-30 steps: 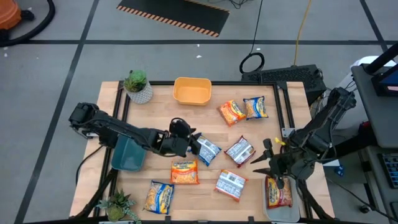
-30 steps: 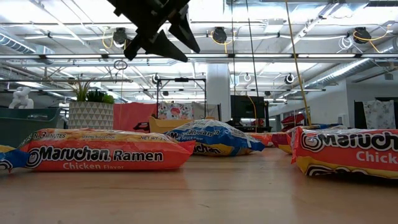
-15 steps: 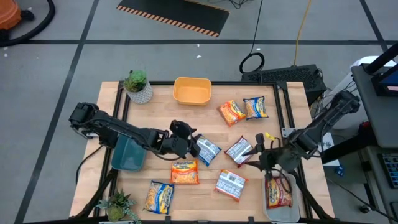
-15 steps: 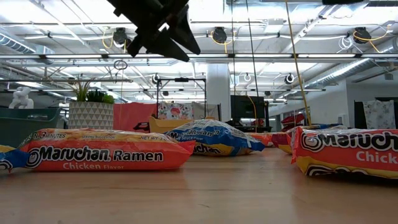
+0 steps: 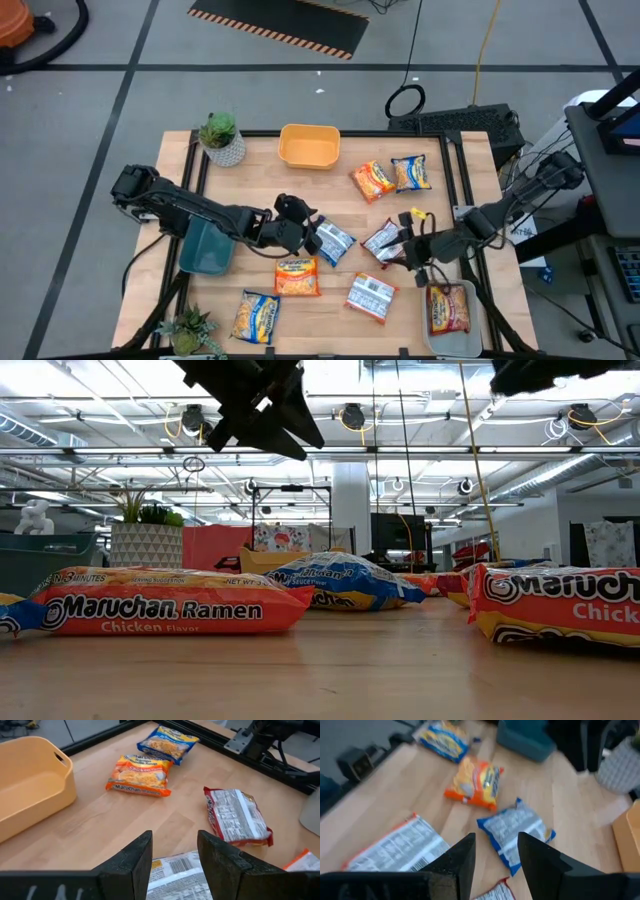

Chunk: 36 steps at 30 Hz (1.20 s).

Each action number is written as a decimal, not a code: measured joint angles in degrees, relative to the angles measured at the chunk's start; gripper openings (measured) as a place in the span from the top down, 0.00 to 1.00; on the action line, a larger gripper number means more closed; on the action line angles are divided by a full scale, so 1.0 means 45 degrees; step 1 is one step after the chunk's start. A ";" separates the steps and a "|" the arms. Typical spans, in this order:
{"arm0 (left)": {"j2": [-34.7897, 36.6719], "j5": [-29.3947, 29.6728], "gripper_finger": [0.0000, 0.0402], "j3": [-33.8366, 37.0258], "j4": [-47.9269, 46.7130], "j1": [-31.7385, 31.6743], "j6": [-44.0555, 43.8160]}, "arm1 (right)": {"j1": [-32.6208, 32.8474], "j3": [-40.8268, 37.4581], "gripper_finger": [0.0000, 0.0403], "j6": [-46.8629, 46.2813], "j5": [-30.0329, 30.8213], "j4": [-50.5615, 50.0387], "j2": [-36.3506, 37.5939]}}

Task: Sort Maruchan noodles
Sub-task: Put the red noodle pack into the gray bin

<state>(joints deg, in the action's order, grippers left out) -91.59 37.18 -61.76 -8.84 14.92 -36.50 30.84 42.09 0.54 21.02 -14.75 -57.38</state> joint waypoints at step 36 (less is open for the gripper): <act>0.0000 -0.2007 0.60 -0.0005 -0.1052 -0.0428 0.3619 | -0.5399 0.0306 0.63 -0.9058 0.0603 -0.4199 -0.2594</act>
<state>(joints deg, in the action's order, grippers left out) -91.59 28.15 -61.78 -13.58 12.99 -20.21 6.55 43.46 -40.22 23.73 -33.65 -69.06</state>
